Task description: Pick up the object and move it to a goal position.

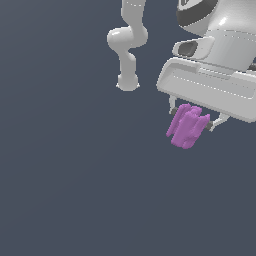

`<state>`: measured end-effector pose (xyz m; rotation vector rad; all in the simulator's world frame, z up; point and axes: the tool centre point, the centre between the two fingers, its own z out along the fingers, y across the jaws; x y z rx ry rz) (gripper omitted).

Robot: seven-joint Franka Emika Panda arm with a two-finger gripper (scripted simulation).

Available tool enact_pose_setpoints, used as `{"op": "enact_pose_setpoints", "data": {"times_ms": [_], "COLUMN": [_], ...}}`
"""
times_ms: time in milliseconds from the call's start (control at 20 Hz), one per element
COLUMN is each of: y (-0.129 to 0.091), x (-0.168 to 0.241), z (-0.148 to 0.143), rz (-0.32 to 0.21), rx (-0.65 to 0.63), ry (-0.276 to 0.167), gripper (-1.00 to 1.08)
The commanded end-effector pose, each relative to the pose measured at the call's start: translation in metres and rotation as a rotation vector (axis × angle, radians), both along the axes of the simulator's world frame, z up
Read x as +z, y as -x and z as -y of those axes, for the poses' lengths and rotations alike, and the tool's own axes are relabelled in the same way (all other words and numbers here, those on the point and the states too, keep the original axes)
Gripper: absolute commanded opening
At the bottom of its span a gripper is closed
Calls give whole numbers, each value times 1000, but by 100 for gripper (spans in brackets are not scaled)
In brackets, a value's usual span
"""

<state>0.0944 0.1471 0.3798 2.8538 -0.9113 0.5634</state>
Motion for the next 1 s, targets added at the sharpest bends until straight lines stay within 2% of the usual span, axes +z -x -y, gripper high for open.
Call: {"op": "enact_pose_setpoints", "data": {"times_ms": [0,500,950], "y": [-3,-15,-22], "x": [16,62,82], "z": [-12,-48,-63], "rz": [19,74,95], "rx": [-39,-152,-197], "ry": [5,19,25], "gripper": [-100,-100,-100]}}
